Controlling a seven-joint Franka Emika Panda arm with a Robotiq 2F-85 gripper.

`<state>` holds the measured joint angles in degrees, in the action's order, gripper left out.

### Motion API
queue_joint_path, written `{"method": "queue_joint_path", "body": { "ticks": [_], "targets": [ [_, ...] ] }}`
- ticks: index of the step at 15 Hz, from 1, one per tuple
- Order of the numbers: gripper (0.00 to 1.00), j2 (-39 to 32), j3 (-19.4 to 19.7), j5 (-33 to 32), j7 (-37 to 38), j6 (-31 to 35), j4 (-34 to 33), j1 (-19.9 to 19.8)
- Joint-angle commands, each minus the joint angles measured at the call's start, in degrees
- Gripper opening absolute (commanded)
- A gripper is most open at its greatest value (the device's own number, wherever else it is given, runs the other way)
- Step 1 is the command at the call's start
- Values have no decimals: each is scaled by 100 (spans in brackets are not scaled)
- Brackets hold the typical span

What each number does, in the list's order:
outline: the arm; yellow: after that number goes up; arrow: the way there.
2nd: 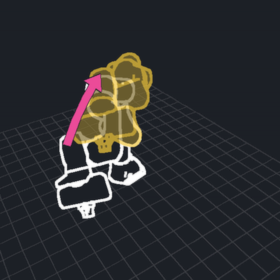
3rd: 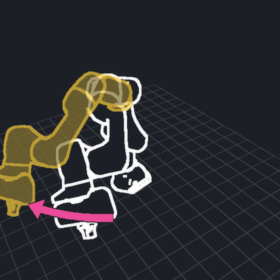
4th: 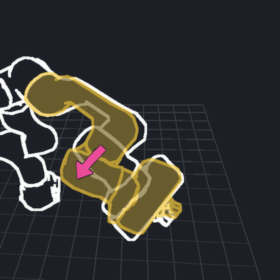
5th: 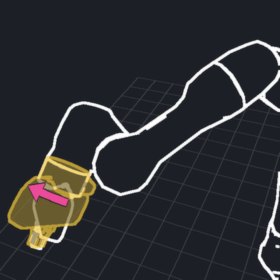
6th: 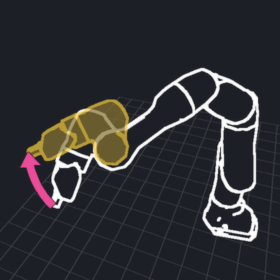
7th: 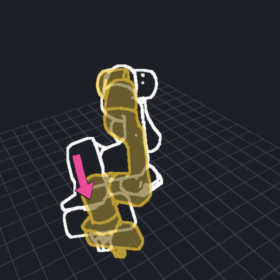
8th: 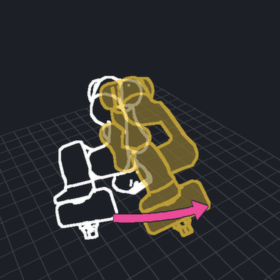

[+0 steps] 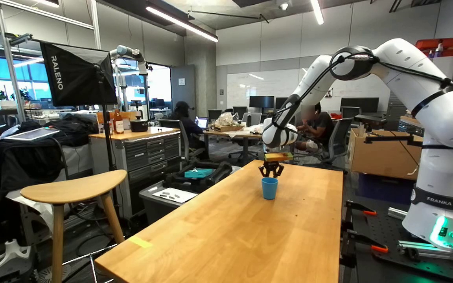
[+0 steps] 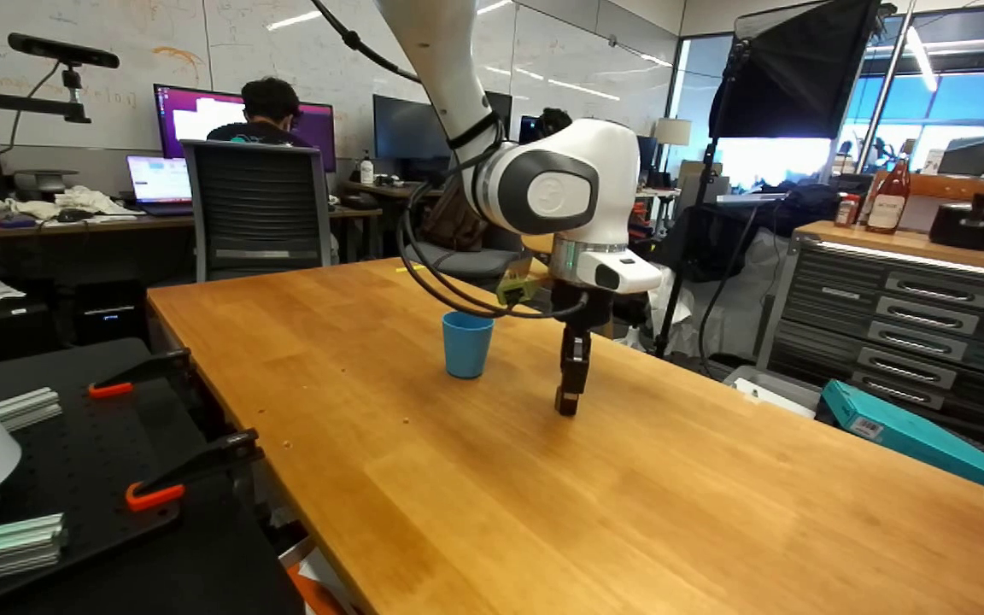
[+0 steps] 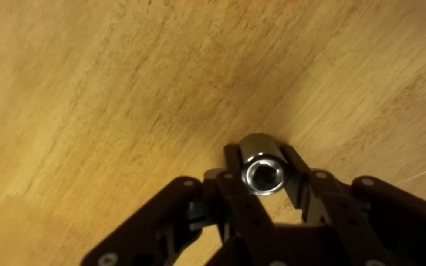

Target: Put the silver object inside the light blue cup

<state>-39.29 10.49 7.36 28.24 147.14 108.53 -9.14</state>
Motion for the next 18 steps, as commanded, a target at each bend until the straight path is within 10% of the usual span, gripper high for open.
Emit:
{"method": "queue_joint_path", "body": {
  "ticks": [1, 18],
  "targets": [
    [6, 103, -149, 365, -459, -55, 18, -137],
    [8, 2248, -894, 933, -1930, -460, 1607, 37]
  ]
}}
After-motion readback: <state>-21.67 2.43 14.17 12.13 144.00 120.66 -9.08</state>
